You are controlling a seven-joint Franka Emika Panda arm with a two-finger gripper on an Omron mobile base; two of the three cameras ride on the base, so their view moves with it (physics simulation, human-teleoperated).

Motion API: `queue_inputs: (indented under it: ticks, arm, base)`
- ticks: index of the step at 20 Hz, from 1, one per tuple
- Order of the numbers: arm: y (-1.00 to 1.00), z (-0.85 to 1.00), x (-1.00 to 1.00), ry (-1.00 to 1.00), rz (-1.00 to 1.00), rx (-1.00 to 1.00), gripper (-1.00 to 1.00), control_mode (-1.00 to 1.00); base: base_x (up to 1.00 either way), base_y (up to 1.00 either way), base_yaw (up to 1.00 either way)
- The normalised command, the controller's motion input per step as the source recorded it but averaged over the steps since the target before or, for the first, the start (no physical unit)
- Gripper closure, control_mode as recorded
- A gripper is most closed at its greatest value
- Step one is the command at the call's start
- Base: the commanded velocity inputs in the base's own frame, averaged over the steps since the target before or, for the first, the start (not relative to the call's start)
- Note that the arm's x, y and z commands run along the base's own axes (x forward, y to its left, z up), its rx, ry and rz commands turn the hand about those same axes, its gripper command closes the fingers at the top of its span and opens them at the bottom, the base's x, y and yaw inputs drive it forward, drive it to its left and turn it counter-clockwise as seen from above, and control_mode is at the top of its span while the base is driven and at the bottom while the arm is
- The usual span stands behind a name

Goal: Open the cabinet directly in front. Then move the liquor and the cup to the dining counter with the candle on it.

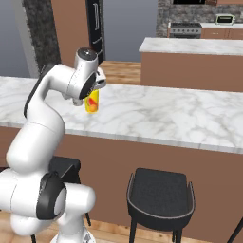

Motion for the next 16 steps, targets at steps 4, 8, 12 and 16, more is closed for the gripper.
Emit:
queue_inputs:
  ticks: [4,8,12,16]
  arm:
    - [0.00,-0.14,0.34,0.00,0.00,0.00,1.00,-1.00]
    - [0.00,-0.10,0.42,0.00,0.00,0.00,1.00,-1.00]
    - [0.00,-0.11,0.39,0.00,0.00,0.00,1.00,-1.00]
    - [0.00,-0.12,0.36,0.00,0.00,0.00,1.00,-1.00]
  base:
    - [0.00,0.00,0.00]
    - [0.00,0.00,0.00]
    - [0.00,0.00,0.00]
    - [0.00,0.00,0.00]
